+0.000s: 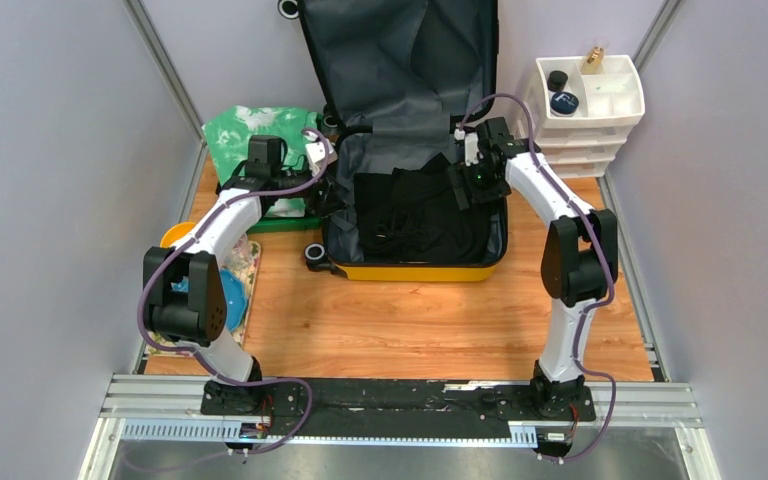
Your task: Open, take out, and arrange the luggage
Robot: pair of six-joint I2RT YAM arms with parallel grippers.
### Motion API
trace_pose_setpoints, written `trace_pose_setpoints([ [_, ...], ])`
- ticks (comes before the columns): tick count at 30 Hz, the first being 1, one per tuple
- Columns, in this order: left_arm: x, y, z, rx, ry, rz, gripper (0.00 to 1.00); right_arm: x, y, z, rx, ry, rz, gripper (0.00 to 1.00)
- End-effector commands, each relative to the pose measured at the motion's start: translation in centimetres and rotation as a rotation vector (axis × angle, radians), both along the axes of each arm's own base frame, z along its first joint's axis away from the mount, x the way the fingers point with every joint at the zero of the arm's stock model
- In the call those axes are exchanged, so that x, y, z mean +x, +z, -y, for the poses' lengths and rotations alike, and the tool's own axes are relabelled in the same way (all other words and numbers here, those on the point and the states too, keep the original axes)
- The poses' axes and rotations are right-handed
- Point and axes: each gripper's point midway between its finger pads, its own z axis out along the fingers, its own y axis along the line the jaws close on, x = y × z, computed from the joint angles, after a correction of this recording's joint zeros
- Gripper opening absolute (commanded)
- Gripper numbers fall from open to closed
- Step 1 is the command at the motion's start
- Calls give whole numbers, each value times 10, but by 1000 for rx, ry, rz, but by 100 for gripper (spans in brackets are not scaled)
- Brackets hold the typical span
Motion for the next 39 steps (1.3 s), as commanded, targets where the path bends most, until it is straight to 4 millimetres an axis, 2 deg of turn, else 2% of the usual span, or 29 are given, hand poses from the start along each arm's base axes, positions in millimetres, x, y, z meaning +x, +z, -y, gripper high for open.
trace_pose_setpoints([
  [1,3,13,10,6,-52,83,67,14,-2,-11,45,-18,-5,79],
  [3,4,14,10,-1,-40,80,67,18,-4,-16,65,-7,-8,76],
  [5,4,12,10,-3,-36,75,67,20,-6,-21,84,-1,-18,62],
  [6,4,11,10,-6,-35,68,66,23,-2,-27,110,10,-16,51],
  [7,2,10,12,-13,-43,65,66,24,1,-30,127,16,-15,26],
  [9,-1,9,14,-22,-54,53,66,24,16,-46,205,40,-6,5],
  [10,-4,10,16,-30,-65,48,66,23,23,-52,244,45,-7,0],
  [14,-5,9,29,-86,-42,-29,66,11,59,-95,475,89,-41,0],
  [15,-6,10,33,-124,-4,-114,66,7,67,-105,544,80,-64,0],
  [16,2,10,36,-139,35,-137,67,4,68,-116,569,89,-76,0],
  [17,2,10,43,-162,49,-180,67,9,73,-125,599,98,-46,0],
  [18,0,12,48,-216,95,-300,67,10,76,-132,627,76,-52,0],
  [19,6,11,54,-253,123,-322,70,9,72,-143,644,79,-66,0],
  [21,2,13,64,-334,159,-458,74,14,75,-158,682,92,-61,0],
  [22,2,11,67,-360,158,-463,75,12,67,-169,693,91,-95,0],
  [26,-7,-4,80,-351,172,-447,81,8,77,-199,754,171,-93,0],
  [27,-12,-15,81,-326,156,-413,81,7,79,-202,769,185,-96,0],
  [29,-17,-16,87,-314,122,-321,82,3,81,-208,779,204,-94,0],
  [30,-20,-26,86,-290,108,-272,82,1,79,-208,780,207,-103,0],
  [33,-20,-32,88,-279,95,-217,82,-4,85,-204,776,218,-83,0],
  [34,-19,-31,89,-294,87,-209,83,-7,81,-203,772,219,-89,0],
  [36,-21,-29,91,-332,97,-245,83,-9,88,-199,760,230,-50,0],
  [39,-22,-10,99,-431,95,-279,83,-9,85,-195,738,208,-28,0],
])
